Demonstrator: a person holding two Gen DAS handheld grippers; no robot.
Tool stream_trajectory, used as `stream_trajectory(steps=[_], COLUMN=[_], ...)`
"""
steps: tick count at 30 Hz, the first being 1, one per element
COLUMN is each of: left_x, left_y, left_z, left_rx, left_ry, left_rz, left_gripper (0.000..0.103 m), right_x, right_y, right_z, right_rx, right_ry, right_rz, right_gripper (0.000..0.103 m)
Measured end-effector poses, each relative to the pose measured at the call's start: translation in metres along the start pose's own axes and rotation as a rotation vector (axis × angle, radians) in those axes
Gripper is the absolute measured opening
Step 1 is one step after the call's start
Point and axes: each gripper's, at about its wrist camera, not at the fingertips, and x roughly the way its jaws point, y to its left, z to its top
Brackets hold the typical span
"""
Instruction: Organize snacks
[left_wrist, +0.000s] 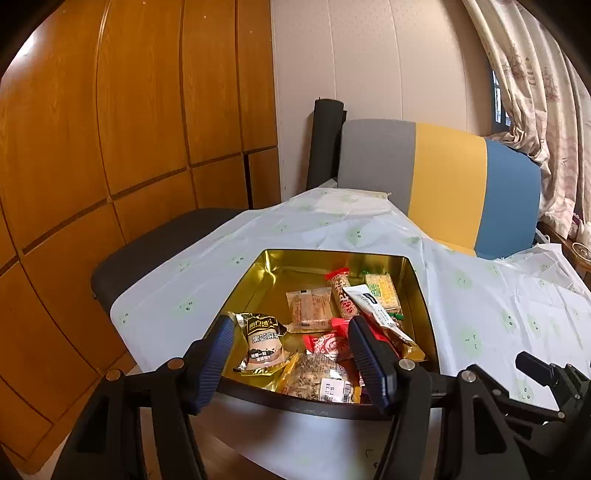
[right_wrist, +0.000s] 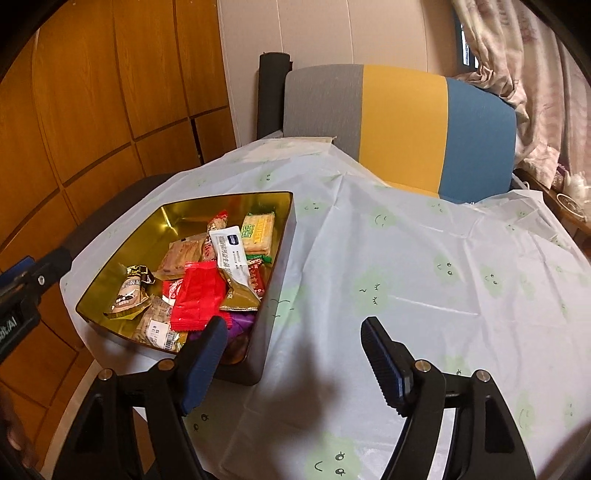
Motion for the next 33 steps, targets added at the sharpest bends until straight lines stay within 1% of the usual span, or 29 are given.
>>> stream_trajectory(steps=[6, 21, 26, 29, 32, 33], left_x=[-0.004, -0.003, -0.001, -0.002, -0.003, -0.002], left_y=[-0.001, 0.003, 0.004, 0.006, 0.006, 0.007], left_z=[0.0, -0.001, -0.002, -0.003, -0.002, -0.002], left_rx=[0.003, -0.012, -0.023, -0.035, -0.022, -0.027], left_ry=[-0.001, 0.009, 0.018, 0.004, -0.013, -0.005], left_rz=[-0.025, -0.041, -0.064, -0.053, -0.031, -0.04], left_gripper=[0.065, 0.065, 0.065, 0.065, 0.065, 0.065], right_x=[0.0, -0.002, -0.002, -0.003, -0.003, -0.003], right_y=[0.001, 0.009, 0.01, 0.01, 0.006, 0.004], right_z=[-0.004, -0.007, -0.007, -0.008, -0.009, -0.009], right_rx=[-0.003, -0.04, -0.048, -0.054, -0.045, -0.041], right_ry=[0.006, -0.003, -0.005, -0.006, -0.006, -0.003], right_rz=[0.002, -0.01, -0.011, -0.014, -0.01, -0.01], right_gripper=[0.077, 0.077, 0.078, 0.078, 0.078, 0.078])
